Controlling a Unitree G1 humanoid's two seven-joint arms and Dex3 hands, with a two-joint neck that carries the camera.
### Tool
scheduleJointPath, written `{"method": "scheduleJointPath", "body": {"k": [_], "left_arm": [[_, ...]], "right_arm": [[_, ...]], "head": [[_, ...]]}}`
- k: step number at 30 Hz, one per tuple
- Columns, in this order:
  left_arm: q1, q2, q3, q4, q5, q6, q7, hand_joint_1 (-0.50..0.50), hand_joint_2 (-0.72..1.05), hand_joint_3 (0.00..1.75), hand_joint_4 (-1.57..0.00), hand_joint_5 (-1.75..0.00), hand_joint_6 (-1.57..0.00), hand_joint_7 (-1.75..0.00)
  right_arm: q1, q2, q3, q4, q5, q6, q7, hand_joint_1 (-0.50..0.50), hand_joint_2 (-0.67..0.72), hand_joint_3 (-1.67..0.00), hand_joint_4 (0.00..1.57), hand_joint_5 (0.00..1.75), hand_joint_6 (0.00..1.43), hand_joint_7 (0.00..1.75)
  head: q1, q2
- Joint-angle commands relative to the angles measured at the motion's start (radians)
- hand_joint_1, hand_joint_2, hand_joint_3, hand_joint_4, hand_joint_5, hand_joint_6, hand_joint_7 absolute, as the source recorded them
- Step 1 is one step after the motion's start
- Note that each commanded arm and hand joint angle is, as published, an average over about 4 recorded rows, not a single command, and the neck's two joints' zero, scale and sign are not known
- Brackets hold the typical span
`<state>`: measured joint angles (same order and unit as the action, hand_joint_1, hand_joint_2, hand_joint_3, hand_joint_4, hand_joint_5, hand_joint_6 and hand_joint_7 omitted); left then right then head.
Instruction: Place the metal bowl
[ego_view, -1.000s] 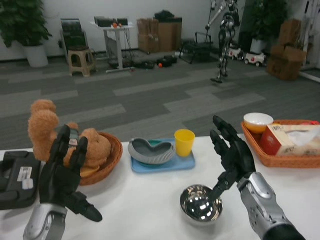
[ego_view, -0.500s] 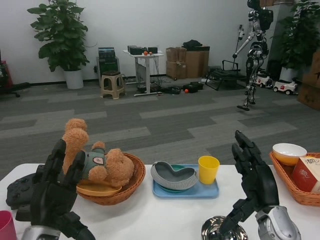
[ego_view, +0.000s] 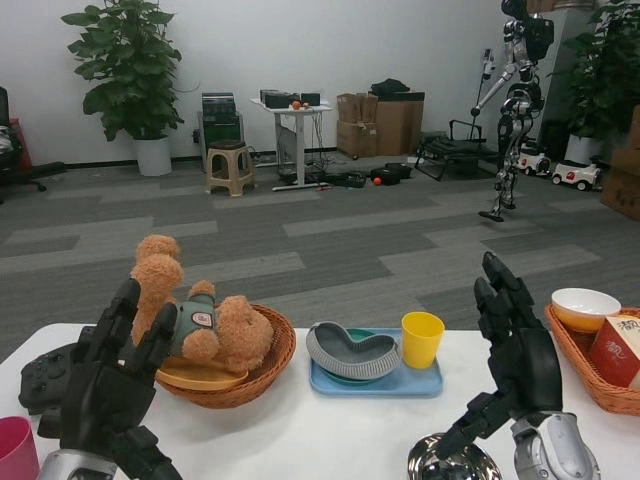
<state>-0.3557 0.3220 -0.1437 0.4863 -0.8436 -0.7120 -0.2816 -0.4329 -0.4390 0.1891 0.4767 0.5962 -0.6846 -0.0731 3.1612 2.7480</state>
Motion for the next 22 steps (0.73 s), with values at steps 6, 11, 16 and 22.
{"method": "scheduleJointPath", "body": {"k": [6, 11, 16, 22], "left_arm": [[-0.011, -0.01, 0.027, -0.007, 0.006, 0.009, -0.014, -0.5, -0.46, 0.0, 0.0, 0.0, 0.0, 0.0], [-0.011, -0.015, 0.041, -0.008, 0.011, 0.009, -0.016, -0.5, -0.46, 0.0, 0.0, 0.0, 0.0, 0.0], [-0.011, -0.018, 0.046, -0.008, 0.013, 0.009, -0.016, -0.5, -0.46, 0.0, 0.0, 0.0, 0.0, 0.0], [-0.011, -0.024, 0.052, -0.008, 0.015, 0.009, -0.016, -0.5, -0.46, 0.0, 0.0, 0.0, 0.0, 0.0]], "right_arm": [[-0.007, -0.006, 0.022, -0.014, 0.011, -0.045, -0.024, -0.5, 0.66, 0.0, 0.0, 0.0, 0.0, 0.14], [-0.01, -0.006, 0.038, -0.028, 0.011, -0.051, -0.027, -0.48, 0.63, 0.0, 0.0, 0.0, 0.0, 0.14], [-0.013, -0.006, 0.047, -0.036, 0.01, -0.052, -0.027, -0.46, 0.65, 0.0, 0.0, 0.0, 0.0, 0.14], [-0.013, -0.007, 0.053, -0.041, 0.011, -0.052, -0.027, -0.49, 0.6, 0.0, 0.0, 0.0, 0.0, 0.14]], "head": [[0.009, 0.017], [0.009, 0.017], [0.011, 0.02], [-0.012, 0.023]]}}
